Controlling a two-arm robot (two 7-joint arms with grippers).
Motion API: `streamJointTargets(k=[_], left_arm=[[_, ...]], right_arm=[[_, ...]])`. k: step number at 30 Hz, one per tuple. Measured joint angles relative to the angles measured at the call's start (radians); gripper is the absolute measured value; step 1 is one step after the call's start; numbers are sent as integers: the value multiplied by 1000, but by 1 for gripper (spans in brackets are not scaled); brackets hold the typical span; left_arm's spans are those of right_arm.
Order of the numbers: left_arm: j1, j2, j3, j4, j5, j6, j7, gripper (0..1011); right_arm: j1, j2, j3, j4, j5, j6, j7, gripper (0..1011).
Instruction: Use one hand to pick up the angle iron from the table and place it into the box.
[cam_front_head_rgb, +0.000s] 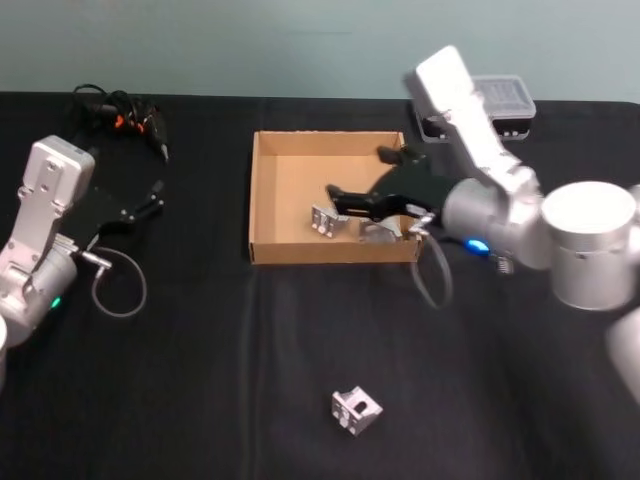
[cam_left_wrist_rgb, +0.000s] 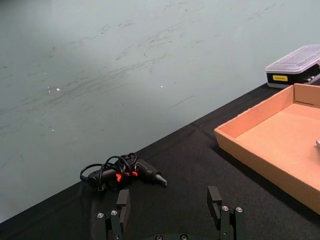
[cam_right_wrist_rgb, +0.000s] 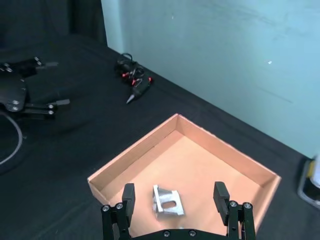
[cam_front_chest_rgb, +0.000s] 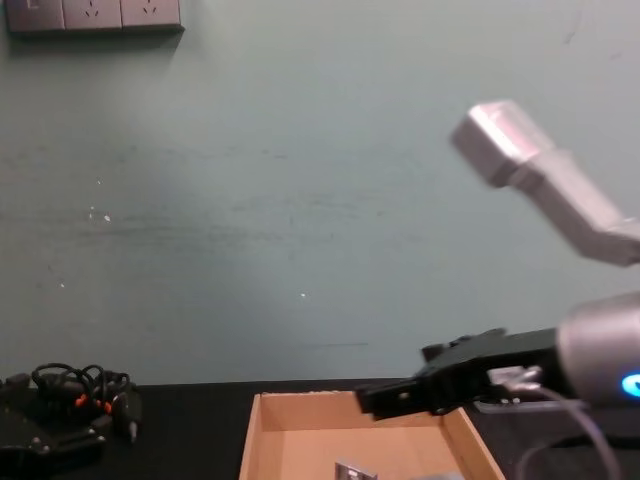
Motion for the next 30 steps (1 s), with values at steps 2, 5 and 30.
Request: streamJointTargets(k=[2,5,30], left_arm=[[0,0,0,0,0,0,0,1011],[0,0,0,0,0,0,0,1011],[0,0,0,0,0,0,0,1011]], right_arm=[[-23,22,14,-40,12,4,5,1003],[-74,68,44,-126,40,10,16,1003],[-455,356,185,-600,203,56,96,1003]])
